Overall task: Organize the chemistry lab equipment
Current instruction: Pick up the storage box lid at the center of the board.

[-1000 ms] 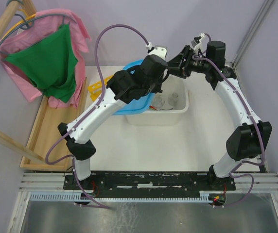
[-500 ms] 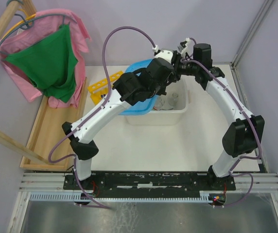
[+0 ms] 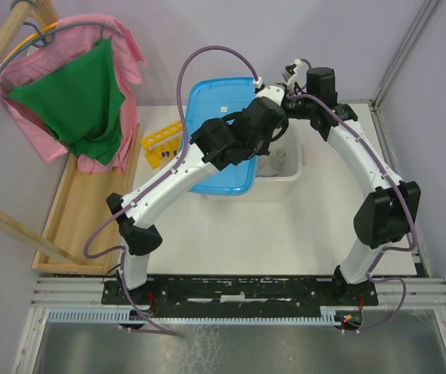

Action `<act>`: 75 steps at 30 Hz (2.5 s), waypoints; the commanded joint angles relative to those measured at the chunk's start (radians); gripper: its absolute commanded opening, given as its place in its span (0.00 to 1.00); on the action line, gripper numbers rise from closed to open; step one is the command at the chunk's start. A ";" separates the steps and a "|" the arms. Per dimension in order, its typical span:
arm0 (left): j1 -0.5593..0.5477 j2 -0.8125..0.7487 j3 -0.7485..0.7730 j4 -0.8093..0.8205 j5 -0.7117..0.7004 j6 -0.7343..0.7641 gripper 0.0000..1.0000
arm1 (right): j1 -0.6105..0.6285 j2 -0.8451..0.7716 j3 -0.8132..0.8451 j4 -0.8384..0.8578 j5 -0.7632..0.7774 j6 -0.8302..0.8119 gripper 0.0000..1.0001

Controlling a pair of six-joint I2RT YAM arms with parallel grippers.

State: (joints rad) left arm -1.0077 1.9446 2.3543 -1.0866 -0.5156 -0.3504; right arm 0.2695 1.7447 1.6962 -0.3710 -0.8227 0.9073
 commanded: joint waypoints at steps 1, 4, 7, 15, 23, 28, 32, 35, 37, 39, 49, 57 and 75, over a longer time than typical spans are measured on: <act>-0.005 -0.093 -0.042 0.142 -0.040 0.048 0.30 | 0.001 0.019 0.037 0.066 0.008 -0.032 0.16; -0.005 -0.172 -0.151 0.229 -0.054 0.051 0.47 | -0.001 0.033 0.066 0.094 0.016 -0.031 0.16; 0.004 -0.250 -0.229 0.287 -0.121 0.048 0.62 | -0.011 0.059 0.118 0.108 0.032 -0.032 0.16; 0.174 -0.567 -0.622 0.536 -0.052 -0.104 0.77 | -0.129 0.175 0.279 0.317 -0.022 0.154 0.14; 0.411 -0.707 -0.933 0.833 0.253 -0.383 0.81 | -0.273 0.241 0.317 0.678 -0.050 0.447 0.14; 0.507 -0.694 -1.130 1.145 0.472 -0.634 0.81 | -0.292 0.249 0.299 0.891 -0.008 0.627 0.15; 0.535 -0.640 -1.159 1.312 0.540 -0.707 0.82 | -0.291 0.233 0.278 0.974 0.007 0.706 0.15; 0.542 -0.623 -1.170 1.414 0.537 -0.738 0.82 | -0.292 0.207 0.240 0.981 0.008 0.707 0.15; 0.548 -0.617 -1.179 1.491 0.539 -0.764 0.82 | -0.291 0.191 0.216 0.974 0.007 0.696 0.15; 0.554 -0.613 -1.181 1.555 0.549 -0.778 0.82 | -0.292 0.178 0.198 0.948 0.005 0.668 0.15; 0.558 -0.589 -1.194 1.612 0.574 -0.809 0.81 | -0.290 0.179 0.205 0.948 0.003 0.674 0.15; 0.559 -0.496 -1.160 1.674 0.603 -0.834 0.80 | -0.287 0.148 0.156 1.013 0.012 0.733 0.15; 0.573 -0.406 -1.059 1.750 0.633 -0.829 0.41 | -0.202 0.077 0.069 0.864 -0.024 0.600 0.16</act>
State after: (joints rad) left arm -0.4442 1.5311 1.2476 0.5797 0.0895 -1.1648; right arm 0.0570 1.8862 1.7519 0.5121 -0.8265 1.5719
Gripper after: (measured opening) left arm 0.517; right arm 0.317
